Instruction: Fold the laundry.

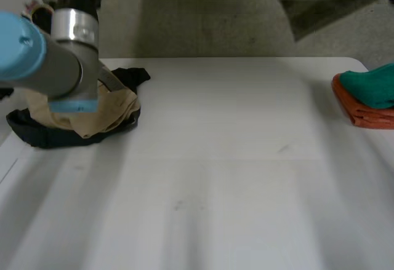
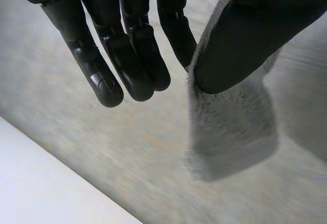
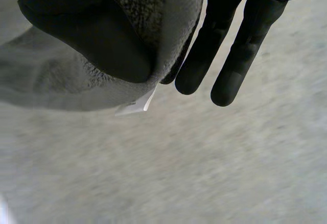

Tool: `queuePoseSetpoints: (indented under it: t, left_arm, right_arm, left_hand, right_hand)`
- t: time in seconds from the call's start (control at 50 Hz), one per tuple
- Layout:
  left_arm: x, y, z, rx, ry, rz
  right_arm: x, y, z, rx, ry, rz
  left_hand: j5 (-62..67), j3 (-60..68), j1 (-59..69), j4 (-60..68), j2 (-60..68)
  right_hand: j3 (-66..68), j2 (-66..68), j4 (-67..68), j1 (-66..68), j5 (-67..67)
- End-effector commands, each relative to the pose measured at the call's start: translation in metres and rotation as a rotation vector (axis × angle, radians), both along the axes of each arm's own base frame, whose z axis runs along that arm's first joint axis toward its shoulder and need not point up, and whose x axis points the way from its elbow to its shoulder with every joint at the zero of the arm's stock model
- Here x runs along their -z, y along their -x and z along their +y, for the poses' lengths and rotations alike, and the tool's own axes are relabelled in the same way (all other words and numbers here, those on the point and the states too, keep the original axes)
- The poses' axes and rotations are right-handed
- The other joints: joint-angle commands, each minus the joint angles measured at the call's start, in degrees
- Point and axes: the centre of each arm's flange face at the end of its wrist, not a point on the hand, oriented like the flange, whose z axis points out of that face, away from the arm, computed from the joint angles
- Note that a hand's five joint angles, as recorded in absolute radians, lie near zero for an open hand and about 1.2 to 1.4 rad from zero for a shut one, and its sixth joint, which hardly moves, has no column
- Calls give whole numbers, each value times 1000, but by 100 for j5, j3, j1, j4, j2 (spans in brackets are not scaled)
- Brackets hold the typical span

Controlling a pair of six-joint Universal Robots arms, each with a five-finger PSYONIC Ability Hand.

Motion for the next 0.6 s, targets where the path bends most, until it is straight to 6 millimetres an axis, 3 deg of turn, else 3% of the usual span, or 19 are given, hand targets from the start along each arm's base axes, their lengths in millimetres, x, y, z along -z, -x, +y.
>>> queuePoseSetpoints:
  t: [0.02,0.04,0.1,0.12,0.22,0.26,0.34,0.48,0.5,0.6]
  left_arm:
    - [71,1,-1,30,-195,-33]
    - [94,2,1,31,-253,-53]
    - [124,2,6,34,-330,-84]
    - [145,3,13,40,-386,-109]
    - [191,-1,39,50,-525,-178]
    - [208,-9,57,49,-597,-209]
    - [206,-23,89,47,-674,-247]
    - [187,-51,163,54,-880,-348]
    - [186,-60,184,53,-961,-400]
    - [190,-84,232,47,-1212,-573]
  right_arm:
    - [71,-5,-6,-22,-232,-5]
    - [93,-5,-8,-20,-306,-1]
    - [124,-5,-7,-17,-416,10]
    - [140,-5,-4,-16,-482,15]
    - [168,1,13,-2,-650,41]
    - [178,2,28,-6,-747,51]
    - [179,8,58,-4,-890,75]
    - [167,43,108,65,-1086,210]
    - [166,51,121,78,-1123,269]
    - [171,76,150,108,-1240,419]
  left_hand:
    - [1338,1154,1417,1105,1140]
    - [1338,1154,1417,1105,1140]
    - [1338,1154,1417,1105,1140]
    - [1338,1154,1417,1105,1140]
    - [1338,1154,1417,1105,1140]
    - [1338,1154,1417,1105,1140]
    - [1338,1154,1417,1105,1140]
    - [1338,1154,1417,1105,1140]
    - [1338,1154,1417,1105,1140]
    - [1338,1154,1417,1105,1140]
  right_hand:
    - [1168,1309,1125,1600,1065]
    - [1168,1309,1125,1600,1065]
    - [1168,1309,1125,1600,1065]
    - [1168,1309,1125,1600,1065]
    - [1168,1309,1125,1600,1065]
    - [1168,1309,1125,1600,1065]
    - [1168,1309,1125,1600,1065]
    - [1168,1309,1125,1600,1065]
    - [1168,1309,1125,1600,1065]
    - [1168,1309,1125,1600,1065]
